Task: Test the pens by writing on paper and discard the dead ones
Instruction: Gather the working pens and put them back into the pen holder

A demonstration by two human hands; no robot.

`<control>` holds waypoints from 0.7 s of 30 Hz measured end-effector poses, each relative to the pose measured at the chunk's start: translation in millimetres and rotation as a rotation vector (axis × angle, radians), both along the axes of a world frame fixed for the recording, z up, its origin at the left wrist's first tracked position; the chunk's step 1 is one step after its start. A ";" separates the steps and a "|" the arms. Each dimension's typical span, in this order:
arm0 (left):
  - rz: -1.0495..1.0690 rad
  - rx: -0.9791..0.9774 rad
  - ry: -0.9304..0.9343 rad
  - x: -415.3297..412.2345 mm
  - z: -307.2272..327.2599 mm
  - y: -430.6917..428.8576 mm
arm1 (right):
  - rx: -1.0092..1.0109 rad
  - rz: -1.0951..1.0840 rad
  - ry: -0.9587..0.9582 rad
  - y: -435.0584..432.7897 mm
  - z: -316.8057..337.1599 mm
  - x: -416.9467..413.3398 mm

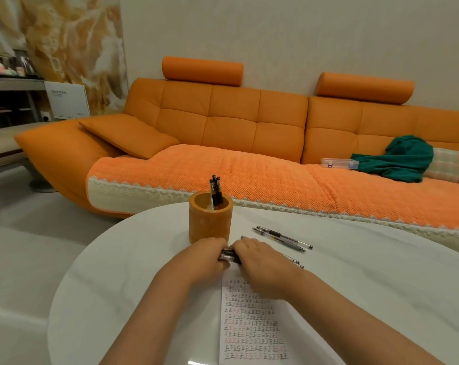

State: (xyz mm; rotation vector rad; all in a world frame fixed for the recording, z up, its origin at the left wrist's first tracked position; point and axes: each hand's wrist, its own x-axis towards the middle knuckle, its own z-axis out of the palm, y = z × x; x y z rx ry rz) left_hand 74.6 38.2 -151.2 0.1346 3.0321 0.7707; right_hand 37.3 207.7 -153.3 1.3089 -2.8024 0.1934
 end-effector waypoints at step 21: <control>0.056 0.546 0.459 4.9 31.5 -4.1 | -0.863 -0.130 -0.760 -34.5 10.9 0.9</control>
